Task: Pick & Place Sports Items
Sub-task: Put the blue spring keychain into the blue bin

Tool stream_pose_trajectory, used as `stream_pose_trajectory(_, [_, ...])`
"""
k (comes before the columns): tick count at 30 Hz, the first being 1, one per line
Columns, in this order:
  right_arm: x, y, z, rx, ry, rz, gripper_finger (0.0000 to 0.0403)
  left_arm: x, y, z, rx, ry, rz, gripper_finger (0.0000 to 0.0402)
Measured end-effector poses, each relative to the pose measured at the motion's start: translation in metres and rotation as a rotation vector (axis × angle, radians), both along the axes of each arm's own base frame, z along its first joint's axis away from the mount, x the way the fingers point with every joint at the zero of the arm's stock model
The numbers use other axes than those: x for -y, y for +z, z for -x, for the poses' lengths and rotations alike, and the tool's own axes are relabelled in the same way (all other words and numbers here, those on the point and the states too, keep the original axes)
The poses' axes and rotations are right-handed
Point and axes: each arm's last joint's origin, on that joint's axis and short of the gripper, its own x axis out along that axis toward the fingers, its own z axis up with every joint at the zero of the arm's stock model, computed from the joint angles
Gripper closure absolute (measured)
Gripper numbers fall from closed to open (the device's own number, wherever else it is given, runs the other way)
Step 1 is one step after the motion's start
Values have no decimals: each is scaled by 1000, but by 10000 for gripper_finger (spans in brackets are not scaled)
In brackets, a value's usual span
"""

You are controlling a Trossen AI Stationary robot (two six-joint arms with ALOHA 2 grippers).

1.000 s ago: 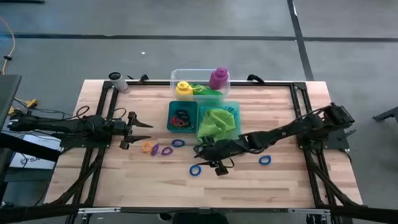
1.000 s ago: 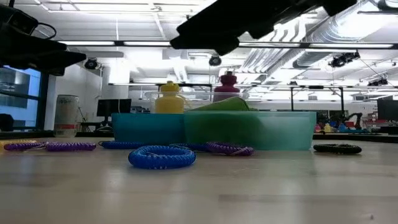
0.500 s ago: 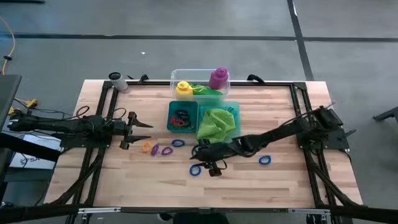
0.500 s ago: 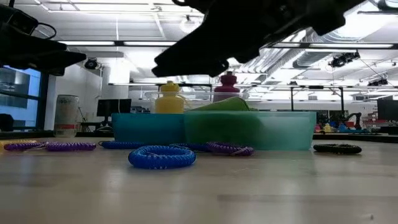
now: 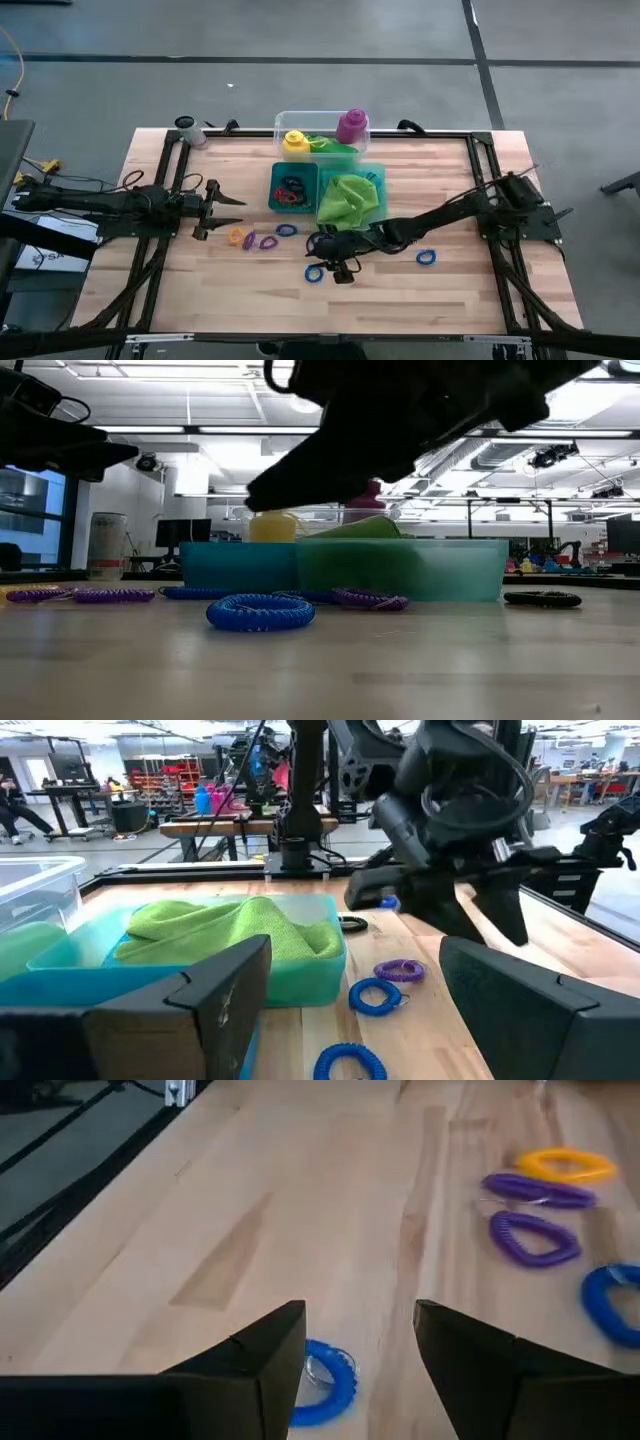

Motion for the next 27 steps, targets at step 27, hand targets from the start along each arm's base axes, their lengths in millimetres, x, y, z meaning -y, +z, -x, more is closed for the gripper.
stream_pose_trajectory(27, [-4,-70,-7,-129,36,12,395,0,0,0,0,0,0,165])
